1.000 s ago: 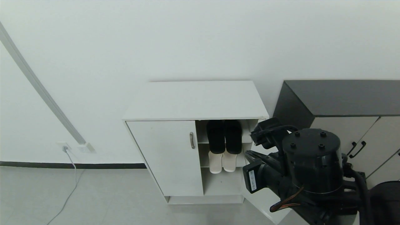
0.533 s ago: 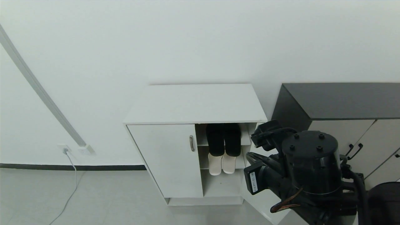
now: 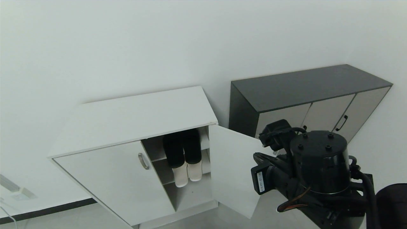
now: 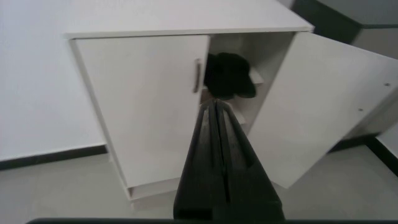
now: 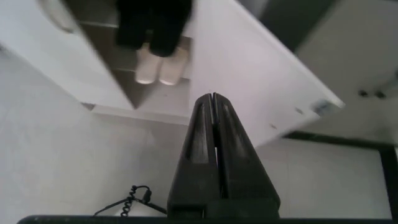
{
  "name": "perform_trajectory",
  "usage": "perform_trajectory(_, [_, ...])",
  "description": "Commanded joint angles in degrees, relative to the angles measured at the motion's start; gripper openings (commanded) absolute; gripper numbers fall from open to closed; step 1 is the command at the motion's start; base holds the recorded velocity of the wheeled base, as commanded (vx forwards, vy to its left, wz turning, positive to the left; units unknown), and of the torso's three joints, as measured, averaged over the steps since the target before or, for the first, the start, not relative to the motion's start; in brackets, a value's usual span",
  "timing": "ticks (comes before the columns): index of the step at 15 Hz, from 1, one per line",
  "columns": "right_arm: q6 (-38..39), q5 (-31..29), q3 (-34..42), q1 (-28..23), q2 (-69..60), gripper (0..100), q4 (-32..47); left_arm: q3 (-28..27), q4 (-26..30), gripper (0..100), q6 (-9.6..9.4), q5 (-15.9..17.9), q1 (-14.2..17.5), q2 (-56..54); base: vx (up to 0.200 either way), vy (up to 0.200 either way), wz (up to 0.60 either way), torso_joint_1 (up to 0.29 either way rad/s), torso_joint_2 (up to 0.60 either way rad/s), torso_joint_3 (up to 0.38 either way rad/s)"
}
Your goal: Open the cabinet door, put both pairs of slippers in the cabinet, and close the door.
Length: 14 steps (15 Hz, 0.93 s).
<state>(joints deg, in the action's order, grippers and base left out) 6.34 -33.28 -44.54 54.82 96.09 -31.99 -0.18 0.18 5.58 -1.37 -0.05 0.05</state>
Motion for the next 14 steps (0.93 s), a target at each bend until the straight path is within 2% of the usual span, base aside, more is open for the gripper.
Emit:
perform_trajectory(1, [-0.01, 0.06, -0.02, -0.59, 0.33, 0, 0.0, 0.01, -0.01, 0, 0.04, -0.04, -0.04, 0.04, 0.0, 0.0, 0.0, 0.0, 0.0, 0.0])
perform_trajectory(3, [-0.71, 0.06, -0.02, -1.21, 0.33, 0, 0.0, 0.01, -0.01, 0, 0.04, -0.04, -0.04, 0.04, 0.0, 0.0, 0.0, 0.0, 0.0, 0.0])
perform_trajectory(8, [-0.8, 0.5, -0.19, -3.67, 0.51, 0, 0.0, 0.01, -0.01, 0, 0.13, -0.04, -0.04, 0.04, -0.2, 0.0, 0.0, 0.001, 0.01, 0.002])
perform_trajectory(12, [-0.8, 1.46, -0.37, -5.95, 1.47, 0, -0.18, 0.01, -0.01, 0, 0.13, -0.13, -0.04, -0.05, 0.0, 0.0, 0.0, 0.0, 0.0, 0.0])
perform_trajectory(14, [-0.98, 1.99, -0.54, -7.01, 3.49, 0, -3.43, 0.01, -0.01, 0, 0.13, -0.13, 0.05, -0.05, 0.0, 0.0, 0.0, 0.0, 0.0, 0.0])
